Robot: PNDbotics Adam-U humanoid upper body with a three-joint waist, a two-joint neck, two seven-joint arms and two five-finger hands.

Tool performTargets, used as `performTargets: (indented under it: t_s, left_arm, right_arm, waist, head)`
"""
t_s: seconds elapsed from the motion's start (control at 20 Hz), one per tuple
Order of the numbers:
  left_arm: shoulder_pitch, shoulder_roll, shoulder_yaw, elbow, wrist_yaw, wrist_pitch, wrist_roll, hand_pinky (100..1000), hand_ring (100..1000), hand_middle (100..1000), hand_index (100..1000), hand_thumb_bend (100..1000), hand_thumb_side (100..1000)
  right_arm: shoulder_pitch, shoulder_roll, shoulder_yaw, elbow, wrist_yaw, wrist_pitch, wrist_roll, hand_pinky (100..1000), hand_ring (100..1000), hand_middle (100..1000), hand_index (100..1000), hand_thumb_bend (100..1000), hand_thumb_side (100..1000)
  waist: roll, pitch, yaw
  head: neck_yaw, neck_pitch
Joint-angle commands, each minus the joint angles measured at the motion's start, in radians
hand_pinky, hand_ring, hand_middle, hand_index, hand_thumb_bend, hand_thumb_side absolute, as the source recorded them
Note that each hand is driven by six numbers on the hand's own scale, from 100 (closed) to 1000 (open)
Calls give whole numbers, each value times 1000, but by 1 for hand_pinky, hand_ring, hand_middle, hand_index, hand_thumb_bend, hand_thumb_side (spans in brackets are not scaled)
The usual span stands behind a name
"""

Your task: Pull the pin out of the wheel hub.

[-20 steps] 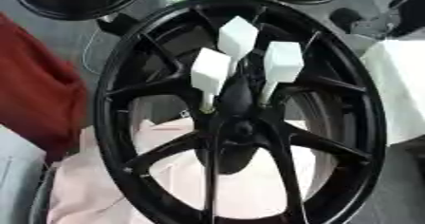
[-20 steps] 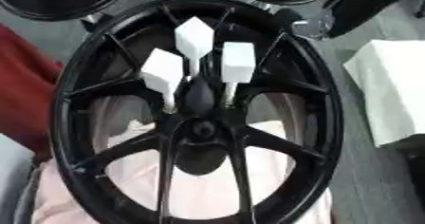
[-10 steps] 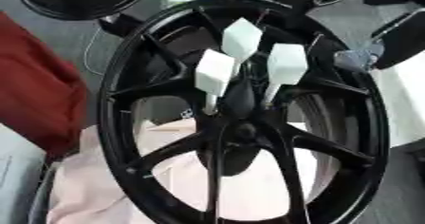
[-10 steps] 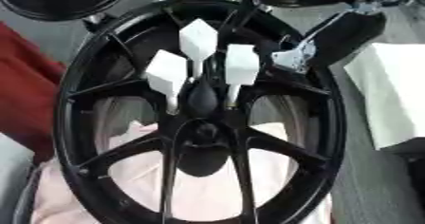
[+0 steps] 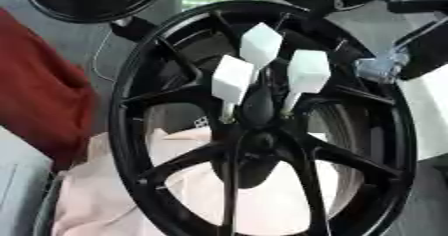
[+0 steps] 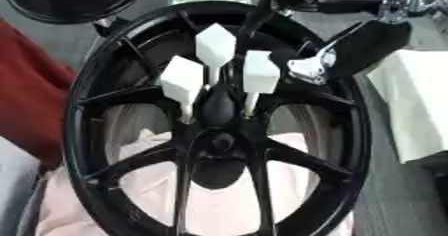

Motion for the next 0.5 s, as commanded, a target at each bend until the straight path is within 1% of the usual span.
performTargets:
  t_s: [0.05,0.15,0.3,0.45,0.5]
  left_arm:
    - [-8,31,2,-17,-2,2,0,745,608,515,736,100,716]
    - [-9,31,1,-17,-3,2,0,745,608,515,735,100,715]
    - [-11,30,0,-17,-4,3,-1,744,608,514,735,100,715]
    - [-12,29,-1,-16,-5,3,-2,744,608,514,735,100,716]
    - [-11,28,-2,-16,-5,4,-2,744,608,514,735,100,717]
  right_arm:
    - [0,-49,-5,-12,32,19,-47,888,871,801,884,100,536]
    - [6,-51,3,-12,37,23,-62,889,871,800,885,100,553]
    - [12,-53,11,-12,26,26,-69,894,874,797,888,104,498]
    - [17,-53,18,-12,-7,36,-70,893,867,787,887,147,432]
    - [19,-53,18,-12,-21,40,-74,893,862,782,887,148,428]
  waist:
    - [-12,-25,1]
    - [-11,-23,2]
    - [-11,-20,4]
    - [-11,-18,5]
    - [-11,-17,5]
  head:
    - [1,-11]
    - [0,-9]
    - [0,-7]
    - [1,-7]
    - [1,-7]
